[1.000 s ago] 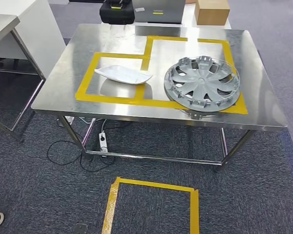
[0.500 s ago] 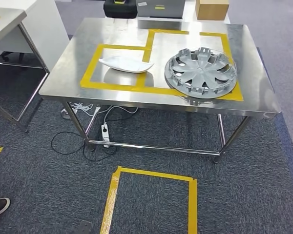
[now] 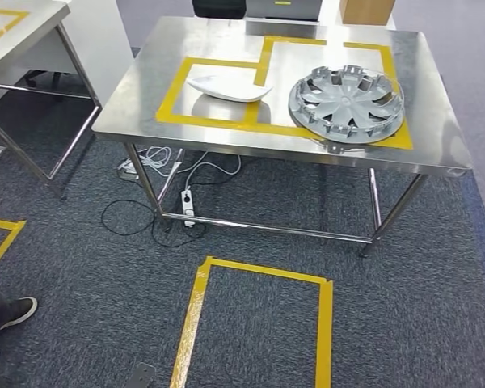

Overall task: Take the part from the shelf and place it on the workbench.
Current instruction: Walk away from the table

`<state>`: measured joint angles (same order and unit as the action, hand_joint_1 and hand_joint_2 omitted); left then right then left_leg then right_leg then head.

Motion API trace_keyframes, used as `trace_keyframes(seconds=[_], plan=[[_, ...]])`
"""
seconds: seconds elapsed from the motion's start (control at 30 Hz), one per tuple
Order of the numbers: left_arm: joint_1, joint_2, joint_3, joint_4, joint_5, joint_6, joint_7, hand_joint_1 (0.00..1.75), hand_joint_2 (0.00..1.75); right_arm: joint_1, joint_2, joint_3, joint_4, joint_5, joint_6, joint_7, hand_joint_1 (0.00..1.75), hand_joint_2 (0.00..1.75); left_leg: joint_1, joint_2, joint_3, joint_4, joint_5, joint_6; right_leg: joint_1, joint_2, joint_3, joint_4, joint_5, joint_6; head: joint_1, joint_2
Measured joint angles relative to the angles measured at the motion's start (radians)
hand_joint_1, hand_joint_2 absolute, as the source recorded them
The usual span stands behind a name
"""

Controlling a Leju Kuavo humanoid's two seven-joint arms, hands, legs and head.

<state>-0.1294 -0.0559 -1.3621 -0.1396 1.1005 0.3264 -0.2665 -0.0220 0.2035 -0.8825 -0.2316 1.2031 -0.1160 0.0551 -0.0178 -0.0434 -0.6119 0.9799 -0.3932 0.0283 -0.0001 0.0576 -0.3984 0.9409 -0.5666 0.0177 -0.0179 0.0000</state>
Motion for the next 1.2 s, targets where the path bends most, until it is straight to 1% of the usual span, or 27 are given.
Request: trace_keyframes(seconds=[0.07,0.1,0.13,0.17,0.23,0.27,0.3,0.33,0.37,0.43,0.47,0.5,0.57,0.6,0.63,0.7,0.73,0.77,0.8,0.83,0.87,0.93,1.0,1.07,1.1,1.13,1.2], plan=[[0.000,0.001,-0.002,0.000,-0.002,0.002,0.000,0.00,0.00,-0.001,-0.001,0.007,0.005,0.000,0.010,0.002,0.00,0.00,0.000,-0.014,-0.012,0.006,0.010,-0.010,-0.003,-0.019,-0.004,-0.015,-0.005,-0.011,0.000,0.000],[0.002,0.002,-0.003,0.000,-0.004,0.003,0.000,0.00,0.00,-0.002,-0.002,0.009,0.007,-0.002,0.017,0.003,0.00,0.00,0.001,-0.011,-0.019,0.018,-0.002,-0.016,-0.005,-0.030,-0.009,-0.015,0.001,-0.018,-0.002,0.000],[0.003,0.002,-0.006,0.000,-0.004,0.004,0.000,0.00,0.00,-0.001,-0.003,0.010,0.009,-0.003,0.024,0.004,0.00,0.00,0.002,-0.003,-0.030,0.048,-0.032,-0.022,-0.007,-0.042,-0.013,-0.016,0.007,-0.024,-0.006,0.000],[0.003,0.002,-0.009,0.000,-0.005,0.004,0.000,0.00,0.00,-0.001,-0.003,0.011,0.011,-0.004,0.031,0.004,0.00,0.00,0.005,0.009,-0.047,0.099,-0.075,-0.028,-0.007,-0.055,-0.017,-0.015,0.012,-0.028,-0.008,0.000],[0.002,0.002,-0.015,0.000,-0.006,0.004,0.000,0.00,0.00,0.002,-0.004,0.011,0.014,-0.008,0.042,0.005,0.00,0.00,0.014,0.027,-0.083,0.232,-0.156,-0.041,-0.004,-0.081,-0.027,-0.012,0.019,-0.031,-0.012,0.000],[0.003,0.002,-0.017,0.000,-0.006,0.004,0.000,0.00,0.00,0.003,-0.004,0.011,0.015,-0.010,0.046,0.004,0.00,0.00,0.017,0.030,-0.088,0.278,-0.172,-0.045,-0.004,-0.094,-0.032,-0.008,0.020,-0.030,-0.012,0.000],[0.004,0.002,-0.018,0.000,-0.006,0.004,0.000,0.00,0.00,0.003,-0.005,0.011,0.015,-0.012,0.049,0.004,0.00,0.00,0.020,0.033,-0.080,0.290,-0.168,-0.048,-0.003,-0.106,-0.037,-0.004,0.021,-0.029,-0.012,0.000],[0.005,0.002,-0.019,0.000,-0.006,0.004,0.000,0.00,0.00,0.002,-0.005,0.011,0.016,-0.013,0.050,0.004,0.00,0.00,0.023,0.038,-0.052,0.259,-0.147,-0.049,-0.003,-0.118,-0.041,0.001,0.020,-0.028,-0.012,0.000],[0.006,0.002,-0.019,0.000,-0.007,0.004,0.000,0.00,0.00,0.001,-0.005,0.012,0.016,-0.013,0.051,0.003,0.00,0.00,0.023,0.048,-0.010,0.198,-0.120,-0.047,-0.003,-0.129,-0.042,0.007,0.018,-0.025,-0.012,0.000],[0.005,0.002,-0.020,0.000,-0.007,0.005,0.000,0.00,0.00,0.000,-0.005,0.012,0.018,-0.014,0.051,0.003,0.00,0.00,0.017,0.085,0.066,0.074,-0.091,-0.035,0.000,-0.149,-0.046,0.014,0.013,-0.016,-0.012,0.000],[0.004,0.002,-0.020,0.000,-0.007,0.005,0.000,0.00,0.00,-0.002,-0.005,0.012,0.018,-0.014,0.052,0.002,0.00,0.00,0.013,0.099,0.084,0.041,-0.090,-0.026,0.002,-0.158,-0.045,0.017,0.010,-0.011,-0.011,0.000],[0.004,0.002,-0.020,0.000,-0.007,0.005,0.000,0.00,0.00,-0.003,-0.006,0.012,0.019,-0.015,0.054,0.002,0.00,0.00,0.009,0.104,0.087,0.031,-0.095,-0.017,0.004,-0.166,-0.043,0.018,0.009,-0.005,-0.011,0.000],[0.006,0.003,-0.020,0.000,-0.008,0.005,0.002,0.00,0.00,-0.009,-0.006,0.012,0.020,-0.017,0.060,0.002,0.00,0.00,0.010,0.089,0.078,0.025,-0.092,-0.003,0.005,-0.177,-0.039,0.020,0.005,0.005,-0.012,0.000],[0.007,0.003,-0.020,0.000,-0.009,0.006,0.004,0.00,0.00,-0.011,-0.007,0.012,0.020,-0.019,0.063,0.002,0.00,0.00,0.012,0.080,0.076,0.022,-0.089,0.004,0.004,-0.164,-0.043,0.029,-0.004,0.011,-0.010,0.000],[0.006,0.003,-0.020,0.000,-0.010,0.006,0.005,0.00,0.00,-0.012,-0.008,0.012,0.020,-0.020,0.065,0.002,0.00,0.00,0.015,0.070,0.073,0.018,-0.085,0.010,0.002,-0.140,-0.058,0.055,-0.023,0.016,-0.006,0.000],[0.004,0.001,-0.021,0.000,-0.011,0.006,0.008,0.00,0.00,-0.011,-0.008,0.012,0.021,-0.021,0.067,0.002,0.00,0.00,0.017,0.051,0.065,0.015,-0.078,0.019,-0.003,-0.083,-0.119,0.177,-0.085,0.024,0.002,0.000],[0.003,0.000,-0.021,0.000,-0.012,0.006,0.009,0.00,0.00,-0.010,-0.009,0.012,0.021,-0.020,0.068,0.002,0.00,0.00,0.017,0.040,0.061,0.016,-0.076,0.021,-0.004,-0.068,-0.158,0.251,-0.112,0.027,0.003,0.000],[0.003,0.000,-0.022,0.000,-0.012,0.006,0.010,0.00,0.00,-0.009,-0.009,0.012,0.021,-0.019,0.068,0.003,0.00,0.00,0.016,0.028,0.058,0.016,-0.074,0.022,-0.005,-0.063,-0.190,0.308,-0.124,0.028,0.004,0.000],[0.003,0.000,-0.022,0.000,-0.012,0.006,0.010,0.00,0.00,-0.007,-0.009,0.012,0.021,-0.018,0.068,0.003,0.00,0.00,0.016,0.015,0.057,0.017,-0.073,0.022,-0.005,-0.060,-0.206,0.329,-0.115,0.028,0.004,0.000],[0.004,0.000,-0.022,0.000,-0.012,0.006,0.011,0.00,0.00,-0.006,-0.009,0.012,0.021,-0.017,0.068,0.004,0.00,0.00,0.016,0.002,0.057,0.017,-0.072,0.021,-0.005,-0.058,-0.201,0.305,-0.084,0.028,0.004,0.000],[0.003,-0.001,-0.022,0.000,-0.012,0.006,0.012,0.00,0.00,-0.006,-0.009,0.012,0.021,-0.017,0.068,0.004,0.00,0.00,0.016,-0.011,0.058,0.019,-0.071,0.020,-0.006,-0.050,-0.181,0.249,-0.041,0.026,0.004,0.000],[0.001,-0.002,-0.022,0.000,-0.011,0.006,0.012,0.00,0.00,-0.005,-0.009,0.012,0.022,-0.016,0.068,0.004,0.00,0.00,0.015,-0.037,0.055,0.024,-0.070,0.015,-0.011,-0.005,-0.128,0.116,0.026,0.021,0.004,0.000],[-0.002,-0.003,-0.022,0.000,-0.011,0.006,0.012,0.00,0.00,-0.006,-0.010,0.012,0.022,-0.016,0.068,0.004,0.00,0.00,0.015,-0.059,0.043,0.029,-0.066,0.004,-0.013,0.025,-0.100,0.053,0.036,0.015,0.003,0.000],[0.000,-0.002,-0.023,0.000,-0.011,0.006,0.012,0.00,0.00,-0.008,-0.010,0.012,0.023,-0.016,0.068,0.004,0.00,0.00,0.016,-0.078,0.031,0.031,-0.059,-0.010,-0.013,0.007,-0.096,0.045,0.036,0.005,0.003,0.000],[0.003,-0.002,-0.023,0.000,-0.011,0.006,0.012,0.00,0.00,-0.009,-0.010,0.012,0.023,-0.016,0.068,0.004,0.00,0.00,0.016,-0.070,0.026,0.037,-0.062,-0.016,-0.015,-0.006,-0.095,0.042,0.040,-0.002,0.002,0.000],[0.004,-0.001,-0.023,0.000,-0.011,0.006,0.012,0.00,0.00,-0.008,-0.010,0.011,0.023,-0.016,0.068,0.004,0.00,0.00,0.014,-0.051,0.016,0.057,-0.076,-0.021,-0.017,-0.020,-0.094,0.038,0.044,-0.009,-0.002,0.000],[0.002,-0.001,-0.023,0.000,-0.012,0.006,0.012,0.00,0.00,-0.006,-0.010,0.011,0.024,-0.016,0.068,0.005,0.00,0.00,0.014,0.004,-0.028,0.158,-0.136,-0.031,-0.018,-0.052,-0.094,0.035,0.046,-0.016,-0.009,0.000]])
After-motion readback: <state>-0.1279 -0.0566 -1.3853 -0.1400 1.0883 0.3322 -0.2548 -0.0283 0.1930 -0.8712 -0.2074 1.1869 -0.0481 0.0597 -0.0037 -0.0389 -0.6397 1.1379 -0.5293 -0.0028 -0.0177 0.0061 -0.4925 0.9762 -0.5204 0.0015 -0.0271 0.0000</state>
